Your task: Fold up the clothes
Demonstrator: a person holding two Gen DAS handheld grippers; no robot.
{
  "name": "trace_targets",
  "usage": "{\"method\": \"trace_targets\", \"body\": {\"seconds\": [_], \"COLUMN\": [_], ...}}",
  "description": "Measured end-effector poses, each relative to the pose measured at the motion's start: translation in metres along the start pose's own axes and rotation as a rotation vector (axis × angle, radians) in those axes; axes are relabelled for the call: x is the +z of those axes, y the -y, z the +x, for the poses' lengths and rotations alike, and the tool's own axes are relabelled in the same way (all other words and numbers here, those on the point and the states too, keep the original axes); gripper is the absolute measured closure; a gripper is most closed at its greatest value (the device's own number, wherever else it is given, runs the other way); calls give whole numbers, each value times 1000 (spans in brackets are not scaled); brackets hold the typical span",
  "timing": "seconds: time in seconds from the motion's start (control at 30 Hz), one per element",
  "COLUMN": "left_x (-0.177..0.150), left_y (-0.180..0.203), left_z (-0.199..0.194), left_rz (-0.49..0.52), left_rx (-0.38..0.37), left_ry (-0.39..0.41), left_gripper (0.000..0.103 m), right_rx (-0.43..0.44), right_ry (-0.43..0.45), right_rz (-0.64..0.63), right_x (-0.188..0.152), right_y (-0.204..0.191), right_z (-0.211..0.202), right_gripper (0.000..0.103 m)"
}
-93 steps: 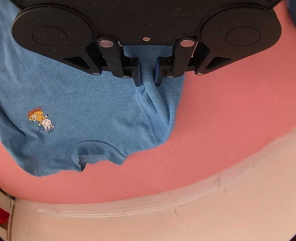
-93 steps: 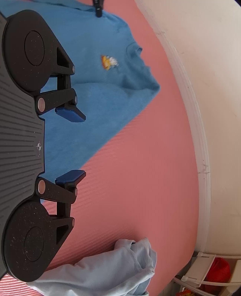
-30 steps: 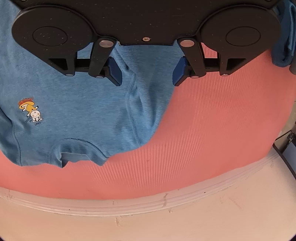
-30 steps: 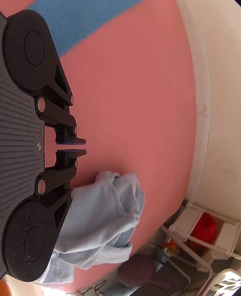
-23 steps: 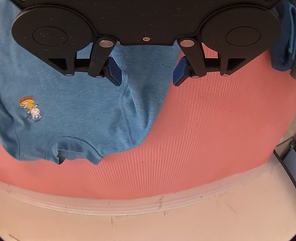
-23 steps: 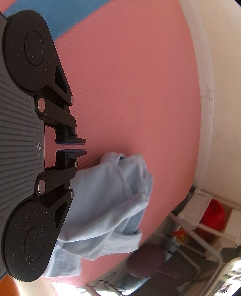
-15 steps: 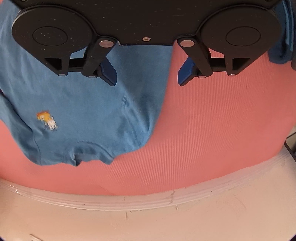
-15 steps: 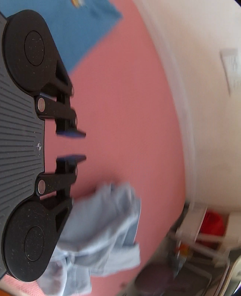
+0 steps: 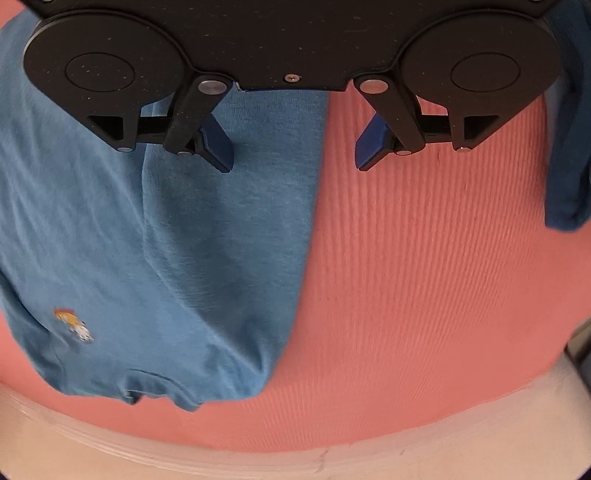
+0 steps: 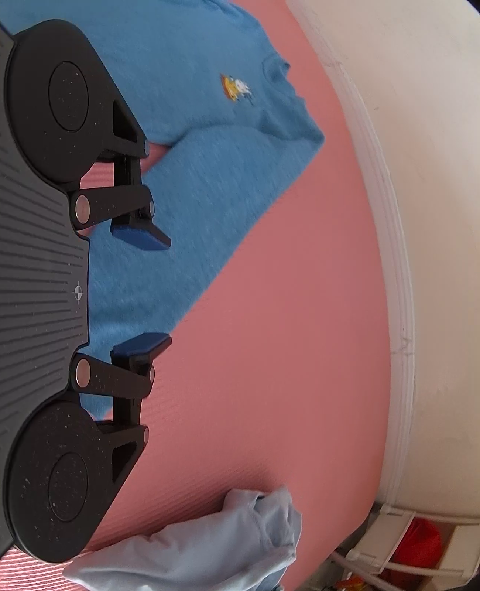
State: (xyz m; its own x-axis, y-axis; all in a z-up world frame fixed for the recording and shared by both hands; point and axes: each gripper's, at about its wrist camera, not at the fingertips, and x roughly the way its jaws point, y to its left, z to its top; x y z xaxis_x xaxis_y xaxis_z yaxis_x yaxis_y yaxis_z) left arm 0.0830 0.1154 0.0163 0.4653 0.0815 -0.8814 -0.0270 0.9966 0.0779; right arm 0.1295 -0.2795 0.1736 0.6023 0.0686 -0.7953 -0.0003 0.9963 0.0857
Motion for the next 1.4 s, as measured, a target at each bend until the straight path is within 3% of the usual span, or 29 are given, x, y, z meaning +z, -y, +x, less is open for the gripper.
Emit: {"method": "trace_targets", "body": {"seconds": [0.33,0.43,0.5,0.53,0.6,0.7,0.9,1.23,1.4], "left_x": [-20,-25,-31,-33,-33,-31,-24,10,34], "left_y": [0,4,14,19,28,36,33,-25,-31], "left_z": [-9,-12,-18,-21,-23,-25,-30,-10,7], "left_rz": [34,-12,-3,11,41,57,48,38,50], "left_rx": [-10,1,-3,-8,-14,-17,20,275,381], "left_ry": [-9,-29,-21,-15,-12,-14,-7,93,124], "left_gripper": [32,38,57,62,85,99,100,100,100], "right_rx": [17,23,26,29,34,45,46,57,58], "right_ry": [-32,-40,-38,-34,-29,-33,-42,-57,-67], "right_rz": [-6,-3,-3,-2,1,6,29,38,26], "right_x": [-1,0,2,3,4,4,1,-2,-4], "right_y": [-12,-15,-17,-17,-18,-17,-9,-6,-8], "right_z": [6,6,5,4,3,2,2,1,1], "right_gripper": [52,49,49,48,46,46,46,46,46]}}
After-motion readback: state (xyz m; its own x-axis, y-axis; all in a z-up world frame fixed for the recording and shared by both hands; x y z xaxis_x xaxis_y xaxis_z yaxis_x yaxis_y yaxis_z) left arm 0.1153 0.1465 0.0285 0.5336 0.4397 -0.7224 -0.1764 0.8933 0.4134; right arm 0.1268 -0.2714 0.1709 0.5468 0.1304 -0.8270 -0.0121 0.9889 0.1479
